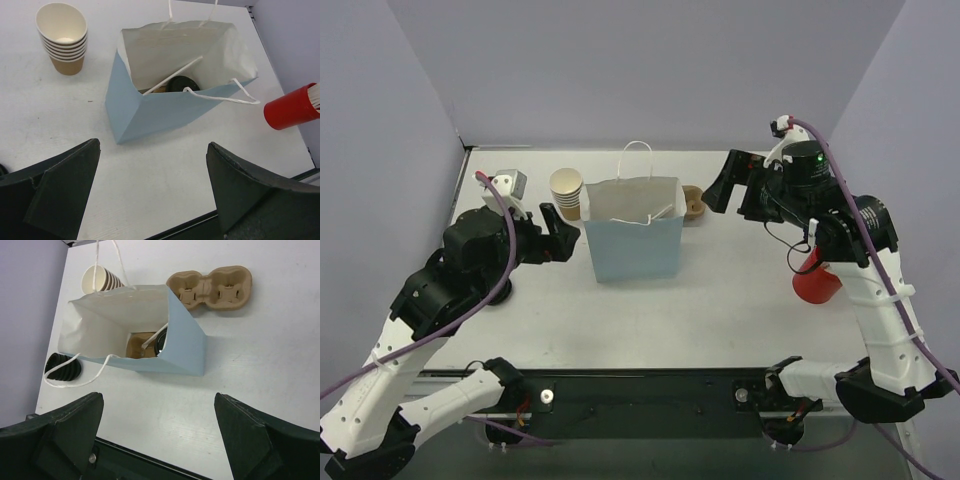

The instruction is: Pack the takeout coffee

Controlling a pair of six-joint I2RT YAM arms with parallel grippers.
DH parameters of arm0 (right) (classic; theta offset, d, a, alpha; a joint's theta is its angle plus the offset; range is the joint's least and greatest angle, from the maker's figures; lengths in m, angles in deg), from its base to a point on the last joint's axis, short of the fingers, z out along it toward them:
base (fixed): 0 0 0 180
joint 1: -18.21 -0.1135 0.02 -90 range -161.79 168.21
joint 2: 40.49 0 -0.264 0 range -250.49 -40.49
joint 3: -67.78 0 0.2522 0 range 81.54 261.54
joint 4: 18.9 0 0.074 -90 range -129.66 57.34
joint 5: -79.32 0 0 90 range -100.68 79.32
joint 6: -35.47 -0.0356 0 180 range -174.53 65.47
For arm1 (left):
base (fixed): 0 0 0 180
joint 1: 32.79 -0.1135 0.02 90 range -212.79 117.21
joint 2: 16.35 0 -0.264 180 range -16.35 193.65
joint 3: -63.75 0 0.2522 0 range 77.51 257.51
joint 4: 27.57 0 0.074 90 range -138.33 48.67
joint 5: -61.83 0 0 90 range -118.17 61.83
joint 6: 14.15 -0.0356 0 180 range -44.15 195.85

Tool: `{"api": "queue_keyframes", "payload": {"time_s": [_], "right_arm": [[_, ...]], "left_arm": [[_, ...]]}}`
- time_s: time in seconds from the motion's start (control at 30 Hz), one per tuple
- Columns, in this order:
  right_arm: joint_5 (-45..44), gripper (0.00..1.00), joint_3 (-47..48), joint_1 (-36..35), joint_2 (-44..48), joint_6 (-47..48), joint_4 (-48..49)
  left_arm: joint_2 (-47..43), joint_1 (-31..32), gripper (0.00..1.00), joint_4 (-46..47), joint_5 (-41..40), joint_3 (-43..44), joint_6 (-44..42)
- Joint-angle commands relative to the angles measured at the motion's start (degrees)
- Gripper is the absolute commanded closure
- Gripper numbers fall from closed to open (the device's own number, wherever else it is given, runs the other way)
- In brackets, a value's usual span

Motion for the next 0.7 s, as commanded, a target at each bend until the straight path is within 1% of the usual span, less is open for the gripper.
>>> {"api": "queue_keyframes", "payload": {"time_s": [0.0,0.2,0.43,0.67], "right_arm": [[-4.8,0.0,-2.9,0.0,2.1,-1.4,-2.3],[-5.7,0.0,-6.4,0.1,4.4,-1.3,-2.5],[-4.9,0.0,-6.5,0.1,4.6,-1.1,-2.4],[-4.3,0.0,-7.4,0.1,4.4,-1.6,-2.2]], "left_arm": [[-0.6,-0.3,0.03,6.8,4.8,-2.5,0.2],[0.3,-0.3,0.03,7.2,6.2,-3.4,1.3],[0.3,-0.3,0.03,9.5,7.0,-4.3,2.8],[0.3,-0.3,0.03,9.6,7.8,-4.0,3.1]]}}
